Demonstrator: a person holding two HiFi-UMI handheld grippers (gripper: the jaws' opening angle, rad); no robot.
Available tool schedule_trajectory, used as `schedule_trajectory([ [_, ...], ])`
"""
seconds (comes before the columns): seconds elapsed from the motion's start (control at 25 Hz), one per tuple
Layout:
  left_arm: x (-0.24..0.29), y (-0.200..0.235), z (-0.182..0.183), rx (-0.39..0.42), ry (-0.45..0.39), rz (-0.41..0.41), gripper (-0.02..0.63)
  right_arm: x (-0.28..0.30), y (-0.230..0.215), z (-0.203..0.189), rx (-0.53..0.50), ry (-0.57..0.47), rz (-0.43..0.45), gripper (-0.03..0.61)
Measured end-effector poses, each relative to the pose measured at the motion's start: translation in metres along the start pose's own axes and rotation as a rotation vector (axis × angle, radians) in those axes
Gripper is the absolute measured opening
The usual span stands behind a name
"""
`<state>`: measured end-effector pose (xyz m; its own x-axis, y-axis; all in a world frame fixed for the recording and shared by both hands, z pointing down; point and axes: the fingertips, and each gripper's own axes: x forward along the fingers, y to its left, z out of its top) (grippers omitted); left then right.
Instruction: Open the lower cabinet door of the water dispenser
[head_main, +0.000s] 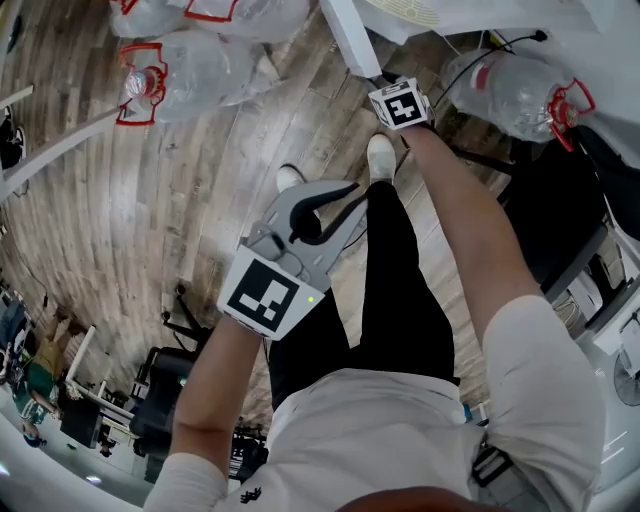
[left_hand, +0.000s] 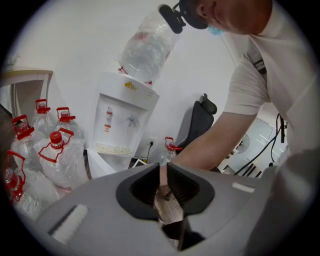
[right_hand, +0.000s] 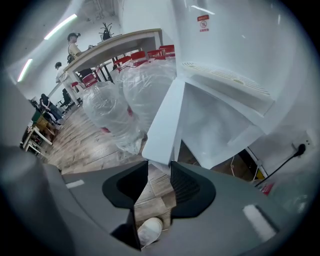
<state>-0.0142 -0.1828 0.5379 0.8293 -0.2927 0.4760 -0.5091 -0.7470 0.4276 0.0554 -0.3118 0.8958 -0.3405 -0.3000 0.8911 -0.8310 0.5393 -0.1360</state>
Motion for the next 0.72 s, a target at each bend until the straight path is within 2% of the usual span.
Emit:
schedule_trajectory([
  [0.72, -0.117, 0.056, -0.038, -0.076, -0.105, 0.087, 0.091, 0.042, 0.115, 0.053, -0.098, 0.034, 0.037, 0.103],
])
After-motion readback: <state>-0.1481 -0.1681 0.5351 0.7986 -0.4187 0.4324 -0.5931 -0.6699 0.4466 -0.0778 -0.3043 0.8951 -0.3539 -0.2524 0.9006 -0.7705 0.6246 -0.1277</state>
